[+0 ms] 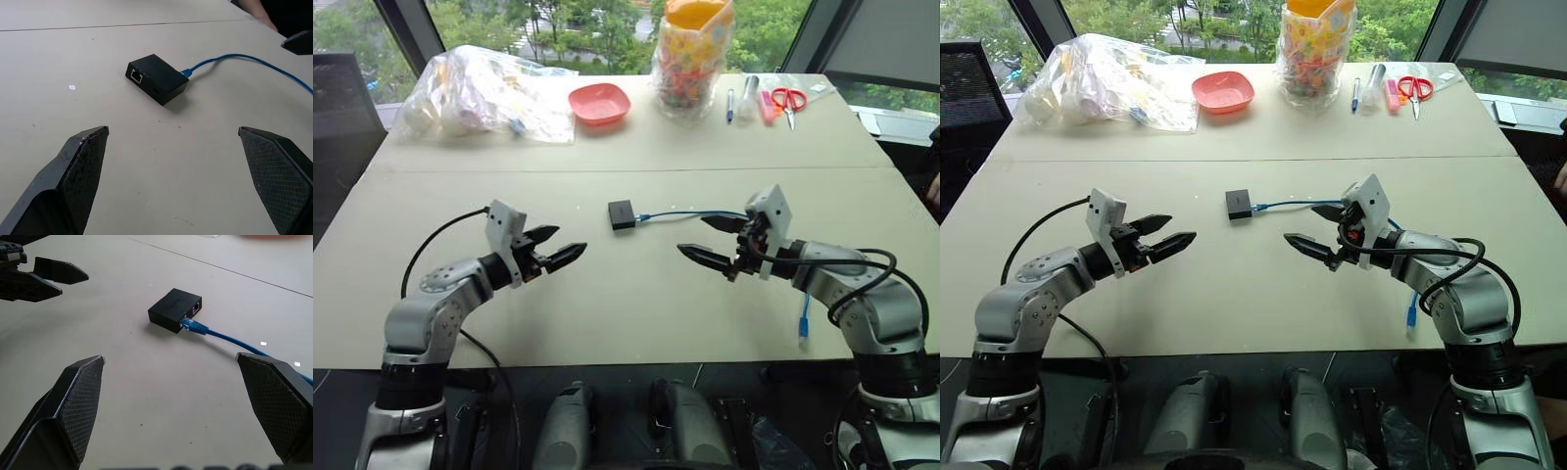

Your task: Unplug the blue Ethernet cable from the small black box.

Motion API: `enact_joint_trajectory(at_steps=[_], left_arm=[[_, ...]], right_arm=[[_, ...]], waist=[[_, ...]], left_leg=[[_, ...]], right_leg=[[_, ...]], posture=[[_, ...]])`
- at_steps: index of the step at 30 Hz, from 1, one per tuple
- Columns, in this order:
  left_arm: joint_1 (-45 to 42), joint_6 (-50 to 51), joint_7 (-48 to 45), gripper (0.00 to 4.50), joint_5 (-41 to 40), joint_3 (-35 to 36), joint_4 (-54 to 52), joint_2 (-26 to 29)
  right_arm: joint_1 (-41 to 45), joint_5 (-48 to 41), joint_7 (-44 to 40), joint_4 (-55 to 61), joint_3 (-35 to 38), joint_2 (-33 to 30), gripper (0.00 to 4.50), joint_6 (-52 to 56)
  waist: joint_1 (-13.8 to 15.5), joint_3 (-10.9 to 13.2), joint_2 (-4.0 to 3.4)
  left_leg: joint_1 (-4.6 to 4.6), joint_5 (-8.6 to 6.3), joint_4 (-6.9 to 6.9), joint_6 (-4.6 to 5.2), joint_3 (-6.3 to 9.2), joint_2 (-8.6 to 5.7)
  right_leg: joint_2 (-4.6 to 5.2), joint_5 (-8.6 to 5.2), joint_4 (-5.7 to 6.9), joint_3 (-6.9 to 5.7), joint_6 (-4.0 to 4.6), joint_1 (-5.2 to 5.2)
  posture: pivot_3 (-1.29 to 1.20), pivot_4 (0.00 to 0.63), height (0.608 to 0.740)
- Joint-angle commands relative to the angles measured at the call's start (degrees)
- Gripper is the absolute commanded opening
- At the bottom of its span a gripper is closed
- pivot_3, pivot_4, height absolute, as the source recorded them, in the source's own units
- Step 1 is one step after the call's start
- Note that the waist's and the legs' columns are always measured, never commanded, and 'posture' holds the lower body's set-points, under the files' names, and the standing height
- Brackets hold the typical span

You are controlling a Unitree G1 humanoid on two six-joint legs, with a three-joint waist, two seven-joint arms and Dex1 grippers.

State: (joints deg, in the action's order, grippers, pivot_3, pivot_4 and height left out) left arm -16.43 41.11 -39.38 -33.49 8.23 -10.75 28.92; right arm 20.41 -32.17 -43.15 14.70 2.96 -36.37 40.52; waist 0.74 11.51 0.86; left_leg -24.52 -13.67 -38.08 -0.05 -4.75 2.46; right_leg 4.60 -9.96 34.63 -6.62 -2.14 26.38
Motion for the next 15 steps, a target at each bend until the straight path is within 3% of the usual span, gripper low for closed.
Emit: enact_joint_trajectory(at_steps=[1,15], left_arm=[[-0.74,-1.27,-0.86,4.44,-0.39,0.91,-0.94,1.03],[-2.61,-1.79,-0.24,4.44,0.14,0.14,1.38,0.72]], right_arm=[[0.47,0.14,0.16,1.22,0.59,0.57,4.50,-1.42],[0.08,1.35,0.67,1.16,0.38,1.61,4.50,-2.32]], waist=[[0.00,0.00,0.00],[0.00,0.00,0.00]], left_leg=[[0.00,0.00,0.00,0.00,0.00,0.00],[0.00,0.00,0.00,0.00,-0.01,0.00]], right_leg=[[0.00,0.00,0.00,0.00,0.00,0.00],[0.00,0.00,0.00,0.00,0.00,0.00]], posture=[[0.00,0.150,0.740],[0.00,0.150,0.740]])
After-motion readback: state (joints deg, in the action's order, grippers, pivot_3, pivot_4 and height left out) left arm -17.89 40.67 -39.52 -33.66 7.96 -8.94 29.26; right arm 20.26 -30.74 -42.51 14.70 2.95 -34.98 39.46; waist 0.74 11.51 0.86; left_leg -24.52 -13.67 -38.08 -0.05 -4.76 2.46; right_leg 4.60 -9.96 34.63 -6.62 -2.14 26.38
